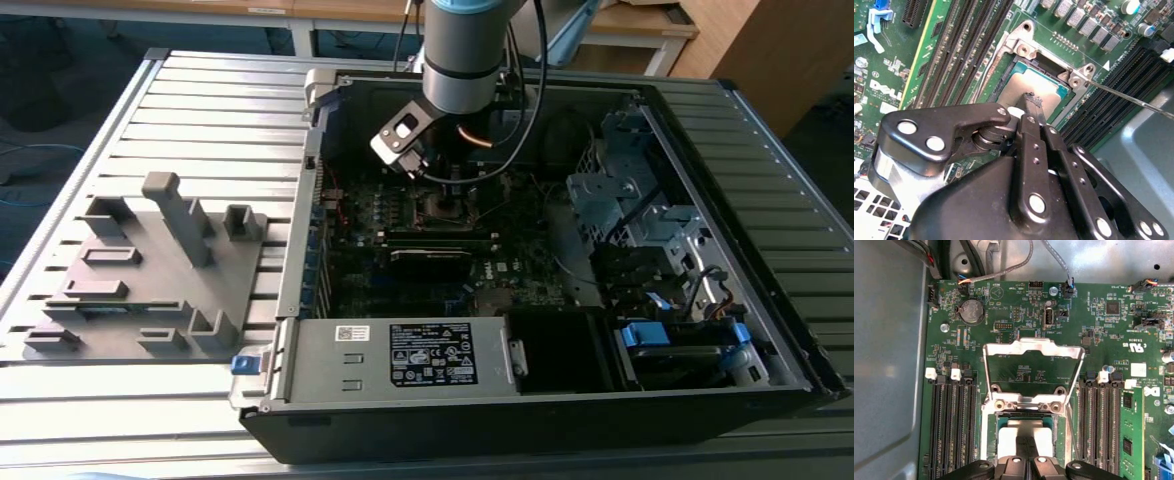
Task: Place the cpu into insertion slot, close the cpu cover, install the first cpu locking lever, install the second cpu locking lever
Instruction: 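Place the cpu into insertion slot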
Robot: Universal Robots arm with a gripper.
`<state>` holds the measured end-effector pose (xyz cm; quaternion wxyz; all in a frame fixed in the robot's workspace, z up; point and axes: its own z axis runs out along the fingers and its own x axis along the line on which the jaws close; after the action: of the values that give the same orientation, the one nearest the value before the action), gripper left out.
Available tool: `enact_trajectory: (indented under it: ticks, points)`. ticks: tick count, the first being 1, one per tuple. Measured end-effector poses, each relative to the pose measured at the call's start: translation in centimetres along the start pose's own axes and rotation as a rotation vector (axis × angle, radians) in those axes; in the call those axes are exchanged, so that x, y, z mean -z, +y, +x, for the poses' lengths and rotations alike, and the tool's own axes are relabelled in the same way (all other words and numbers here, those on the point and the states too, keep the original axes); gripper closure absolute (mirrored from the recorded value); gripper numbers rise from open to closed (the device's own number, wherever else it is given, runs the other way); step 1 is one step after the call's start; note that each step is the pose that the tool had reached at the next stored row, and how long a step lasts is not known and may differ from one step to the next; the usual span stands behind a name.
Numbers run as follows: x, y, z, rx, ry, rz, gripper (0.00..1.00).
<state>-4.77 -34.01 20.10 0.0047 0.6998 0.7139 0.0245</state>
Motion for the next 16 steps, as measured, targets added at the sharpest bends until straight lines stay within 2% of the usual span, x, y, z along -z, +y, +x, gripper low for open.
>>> enact_trajectory:
  ticks: [16]
  points:
    - [-0.22, -0.02, -0.03, 0.0, -0.0008, 0.0006, 0.89]
